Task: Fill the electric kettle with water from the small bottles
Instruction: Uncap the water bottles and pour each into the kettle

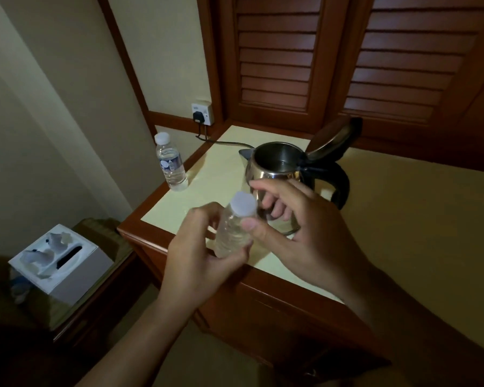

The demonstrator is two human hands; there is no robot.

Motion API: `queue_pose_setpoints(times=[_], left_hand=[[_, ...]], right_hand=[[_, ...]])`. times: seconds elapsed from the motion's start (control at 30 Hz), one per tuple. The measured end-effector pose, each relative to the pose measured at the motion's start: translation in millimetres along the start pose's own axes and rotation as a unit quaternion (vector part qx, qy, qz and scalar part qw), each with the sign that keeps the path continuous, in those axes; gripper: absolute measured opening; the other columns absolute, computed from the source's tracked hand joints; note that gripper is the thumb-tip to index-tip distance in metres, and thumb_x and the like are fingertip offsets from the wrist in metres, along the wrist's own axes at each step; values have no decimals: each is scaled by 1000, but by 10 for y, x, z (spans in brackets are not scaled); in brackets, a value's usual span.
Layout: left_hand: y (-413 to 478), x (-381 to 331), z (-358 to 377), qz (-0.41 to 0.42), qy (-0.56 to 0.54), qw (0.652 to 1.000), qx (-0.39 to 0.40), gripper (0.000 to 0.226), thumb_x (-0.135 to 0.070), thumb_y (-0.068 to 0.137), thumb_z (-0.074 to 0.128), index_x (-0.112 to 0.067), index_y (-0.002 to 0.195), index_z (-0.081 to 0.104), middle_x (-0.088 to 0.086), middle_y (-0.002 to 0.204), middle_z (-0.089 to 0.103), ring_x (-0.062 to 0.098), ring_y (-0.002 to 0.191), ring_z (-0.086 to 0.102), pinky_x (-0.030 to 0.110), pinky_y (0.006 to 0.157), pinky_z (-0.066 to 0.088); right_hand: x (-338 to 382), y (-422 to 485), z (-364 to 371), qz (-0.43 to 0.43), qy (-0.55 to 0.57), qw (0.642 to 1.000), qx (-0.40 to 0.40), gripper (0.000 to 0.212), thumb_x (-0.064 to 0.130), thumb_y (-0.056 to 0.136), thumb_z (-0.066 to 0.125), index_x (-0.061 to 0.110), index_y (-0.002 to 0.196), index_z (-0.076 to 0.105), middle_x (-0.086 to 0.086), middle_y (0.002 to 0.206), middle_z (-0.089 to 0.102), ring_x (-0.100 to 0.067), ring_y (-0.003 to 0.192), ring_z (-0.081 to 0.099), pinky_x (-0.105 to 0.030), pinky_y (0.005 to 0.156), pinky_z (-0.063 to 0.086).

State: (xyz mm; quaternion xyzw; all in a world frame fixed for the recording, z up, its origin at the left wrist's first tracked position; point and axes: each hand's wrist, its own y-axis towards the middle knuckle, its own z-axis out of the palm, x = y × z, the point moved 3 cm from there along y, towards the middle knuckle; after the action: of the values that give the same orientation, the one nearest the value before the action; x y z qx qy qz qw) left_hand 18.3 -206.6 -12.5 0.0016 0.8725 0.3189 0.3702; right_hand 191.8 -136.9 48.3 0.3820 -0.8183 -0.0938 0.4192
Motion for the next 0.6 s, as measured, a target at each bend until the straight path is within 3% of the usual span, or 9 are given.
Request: queue_pose_setpoints(times=[0.17, 0.3, 0.4, 0.6], left_hand=[[-4, -246, 127, 35, -34, 994, 95, 57, -41, 79, 82, -26, 128, 58, -11, 117, 69, 10, 104, 69, 30, 77, 59], [72, -297, 208, 36, -95, 983, 153, 62, -28, 76, 93, -21, 131, 63, -16, 116, 72, 8, 106, 72, 33, 79, 63], [126, -326, 272, 35, -128, 970, 204, 66, -18, 75, 95, -23, 133, 64, -17, 116, 74, 6, 108, 73, 26, 84, 62], [228, -347, 324, 5, -201, 928, 312, 70, -3, 78, 90, -17, 140, 62, -5, 126, 75, 17, 121, 70, 32, 101, 57]], right_hand=[[34, -16, -270, -33, -99, 995, -11, 46, 62, 85, 64, 21, 102, 73, 21, 89, 48, 16, 75, 47, -1, 71, 35], [12, -83, -487, -43, -130, 990, 22, 39, 57, 89, 54, 24, 95, 72, 20, 85, 49, 2, 75, 48, -12, 72, 34], [14, -127, -642, -73, -148, 984, 60, 37, 48, 91, 52, 20, 102, 73, 8, 92, 61, -11, 84, 55, -28, 72, 44], [-16, -174, -833, -96, -116, 980, 129, 31, 25, 92, 63, 24, 123, 71, 12, 117, 69, -7, 108, 54, -17, 86, 42]])
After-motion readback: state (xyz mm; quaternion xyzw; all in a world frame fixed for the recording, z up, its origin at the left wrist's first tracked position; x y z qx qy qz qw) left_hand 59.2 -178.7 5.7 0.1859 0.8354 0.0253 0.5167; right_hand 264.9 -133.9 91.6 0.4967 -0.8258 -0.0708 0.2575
